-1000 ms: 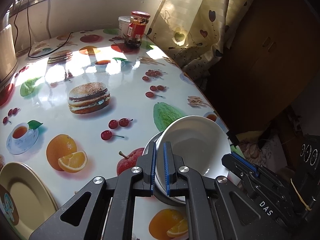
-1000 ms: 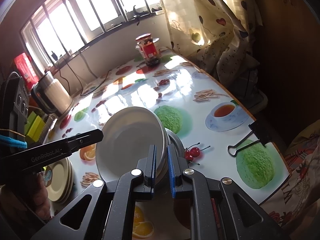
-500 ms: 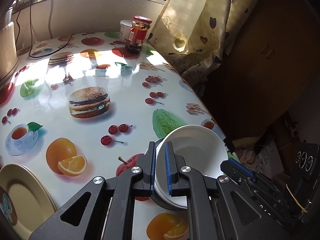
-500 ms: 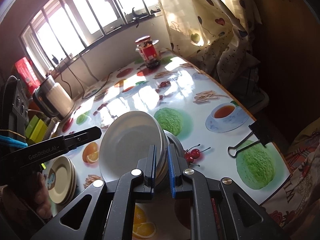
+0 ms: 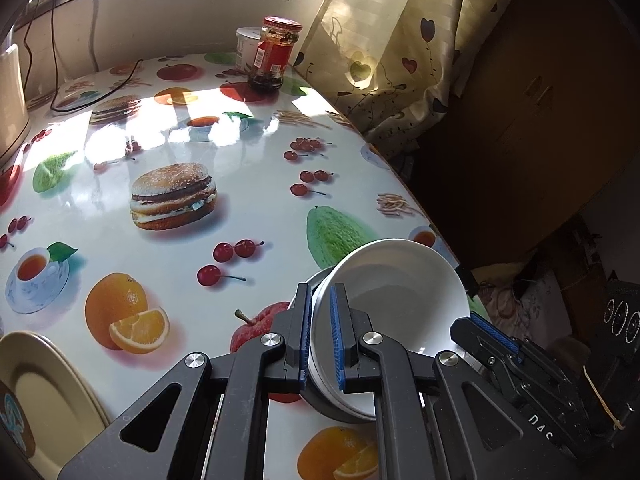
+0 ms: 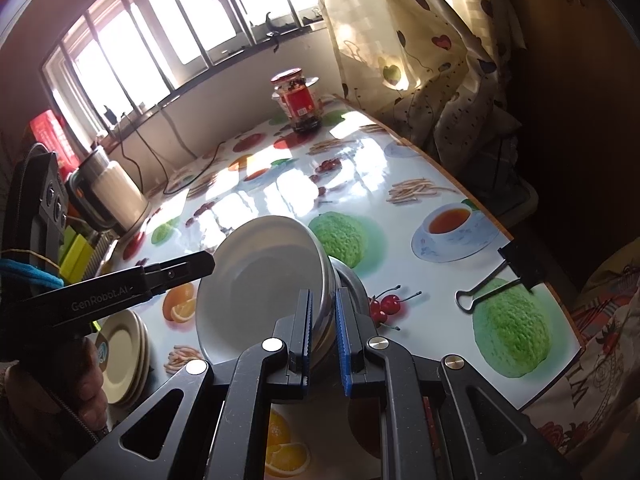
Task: Organize plates and bowls
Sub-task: 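Carry the blue-striped bowl with the left gripper over the steel bowl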
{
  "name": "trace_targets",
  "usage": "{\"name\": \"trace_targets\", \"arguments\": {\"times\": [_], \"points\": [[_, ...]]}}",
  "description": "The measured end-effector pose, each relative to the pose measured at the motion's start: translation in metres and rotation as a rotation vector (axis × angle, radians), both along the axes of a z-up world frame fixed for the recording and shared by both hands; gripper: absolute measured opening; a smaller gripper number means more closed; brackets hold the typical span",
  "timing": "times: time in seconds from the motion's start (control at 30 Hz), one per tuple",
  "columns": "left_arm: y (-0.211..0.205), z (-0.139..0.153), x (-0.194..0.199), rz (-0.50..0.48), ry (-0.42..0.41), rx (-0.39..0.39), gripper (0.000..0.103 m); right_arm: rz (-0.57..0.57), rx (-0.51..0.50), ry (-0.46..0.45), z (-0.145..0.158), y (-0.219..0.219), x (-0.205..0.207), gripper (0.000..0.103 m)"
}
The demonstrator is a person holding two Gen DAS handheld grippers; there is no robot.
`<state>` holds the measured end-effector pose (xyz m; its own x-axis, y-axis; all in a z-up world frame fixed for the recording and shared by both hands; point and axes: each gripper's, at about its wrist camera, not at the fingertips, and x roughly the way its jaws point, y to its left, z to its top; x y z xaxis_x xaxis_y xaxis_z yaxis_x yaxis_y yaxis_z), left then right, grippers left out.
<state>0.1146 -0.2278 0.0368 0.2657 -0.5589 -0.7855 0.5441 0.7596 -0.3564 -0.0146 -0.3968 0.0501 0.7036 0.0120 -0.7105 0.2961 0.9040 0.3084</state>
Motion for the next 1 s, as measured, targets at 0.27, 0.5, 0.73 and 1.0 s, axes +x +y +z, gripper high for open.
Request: {"name": "trace_targets", "arguments": {"times": [0.27, 0.5, 0.73, 1.0], "points": [[-0.002, -0.001, -0.002, 0.000, -0.011, 0.017, 0.010, 0.009, -0.036, 0.004, 0.000, 0.004, 0.001, 0.012], [-0.003, 0.001, -0.004, 0.003, -0.010, 0.017, 0.010, 0.007, -0.040, 0.007, 0.001, 0.006, 0.002, 0.012], [0.000, 0.011, -0.006, -0.006, 0.001, 0.007, 0.010, 0.000, -0.040, 0.013, 0.008, 0.000, 0.003, 0.012], [0.004, 0.011, -0.011, -0.001, 0.001, 0.022, 0.010, 0.004, -0.020, 0.016, 0.011, 0.000, 0.002, 0.012]]}}
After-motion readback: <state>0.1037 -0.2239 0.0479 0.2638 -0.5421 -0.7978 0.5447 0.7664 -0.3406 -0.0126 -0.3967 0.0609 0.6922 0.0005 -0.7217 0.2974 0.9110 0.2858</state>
